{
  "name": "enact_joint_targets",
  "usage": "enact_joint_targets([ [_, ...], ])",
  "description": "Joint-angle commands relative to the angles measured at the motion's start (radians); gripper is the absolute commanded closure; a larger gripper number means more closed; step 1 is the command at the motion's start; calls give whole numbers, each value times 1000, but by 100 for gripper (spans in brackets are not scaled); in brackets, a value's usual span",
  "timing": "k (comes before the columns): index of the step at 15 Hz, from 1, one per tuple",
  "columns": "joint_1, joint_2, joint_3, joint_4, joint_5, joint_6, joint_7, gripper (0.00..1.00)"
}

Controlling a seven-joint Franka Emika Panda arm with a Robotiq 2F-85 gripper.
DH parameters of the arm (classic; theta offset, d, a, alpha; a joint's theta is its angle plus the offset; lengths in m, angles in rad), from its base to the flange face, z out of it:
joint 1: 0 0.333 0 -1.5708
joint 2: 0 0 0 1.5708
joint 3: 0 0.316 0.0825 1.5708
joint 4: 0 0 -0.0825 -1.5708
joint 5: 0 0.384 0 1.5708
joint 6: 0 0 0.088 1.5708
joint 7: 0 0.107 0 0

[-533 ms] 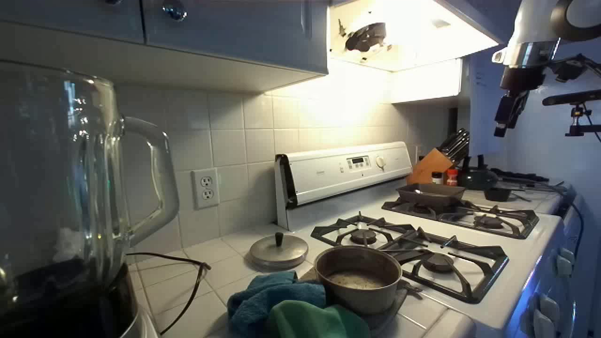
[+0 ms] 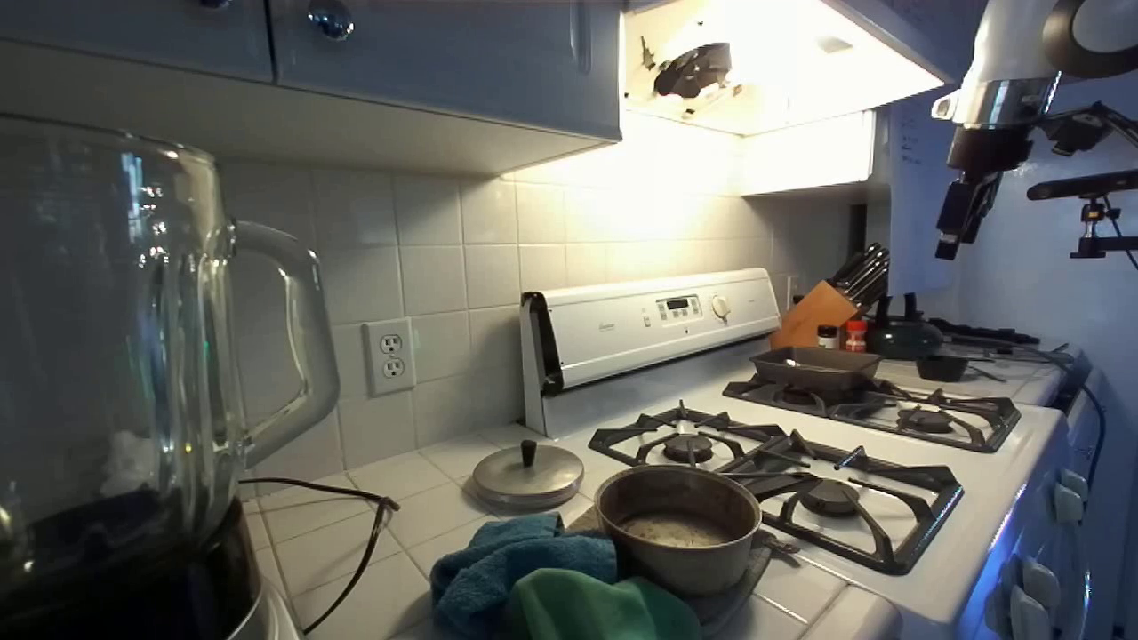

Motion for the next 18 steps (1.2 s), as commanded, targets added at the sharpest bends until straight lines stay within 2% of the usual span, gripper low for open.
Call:
enact_joint_targets([
  [1,-18,1,1,13,-31,64,63,0],
  [3,-34,1,-3,29,-32,86,81,0],
  [4,-9,-6,-30,37,11,60,20,0],
  [7,15,-28,-69,51,43,45,-60,0],
  [9,28,-34,-97,83,62,-15,-121,0],
  [15,2,-46,-128,193,7,-137,-212,0],
  [18,21,-65,-147,261,29,-212,-283,0],
])
